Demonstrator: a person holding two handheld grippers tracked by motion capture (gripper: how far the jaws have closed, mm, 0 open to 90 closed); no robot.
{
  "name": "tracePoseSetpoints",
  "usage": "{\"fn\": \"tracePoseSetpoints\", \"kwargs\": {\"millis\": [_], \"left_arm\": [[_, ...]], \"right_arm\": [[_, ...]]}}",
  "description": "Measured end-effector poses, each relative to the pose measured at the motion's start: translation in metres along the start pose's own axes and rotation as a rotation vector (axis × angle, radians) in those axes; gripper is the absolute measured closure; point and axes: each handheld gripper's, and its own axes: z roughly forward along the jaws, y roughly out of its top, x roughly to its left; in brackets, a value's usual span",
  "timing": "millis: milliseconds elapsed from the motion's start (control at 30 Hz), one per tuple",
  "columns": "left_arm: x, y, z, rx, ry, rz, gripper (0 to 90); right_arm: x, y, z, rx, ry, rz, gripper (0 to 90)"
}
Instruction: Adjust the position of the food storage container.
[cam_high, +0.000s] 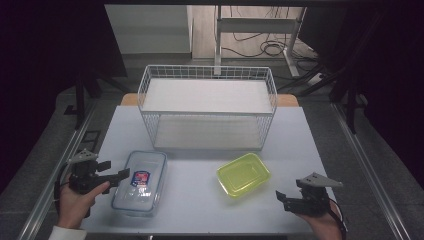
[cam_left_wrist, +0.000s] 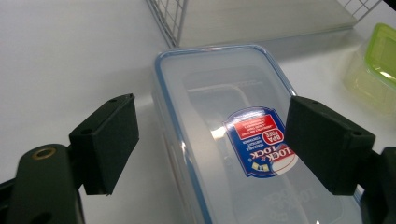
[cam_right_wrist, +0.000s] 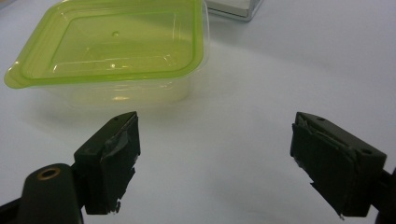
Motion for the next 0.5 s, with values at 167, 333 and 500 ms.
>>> {"fn": "tracePoseSetpoints", "kwargs": {"millis": [167,333,500], "left_arm": [[0.009,0.002,-0.002,0.011,0.028,-0.002,17.6],[0.024,0.007,0.000,0.057,0.054,-0.012,19.8],[0.044,0.012,0.006,0.113,0.082,-0.048,31.7]], "right_arm": [[-0.001,0.001,0.000,0.000,-0.005,0.002,16.1],[0.000,0.001,0.000,0.000,-0.008,0.008,16.1],[0.001,0.001,0.001,0.011,-0.012,-0.005,16.1]]}}
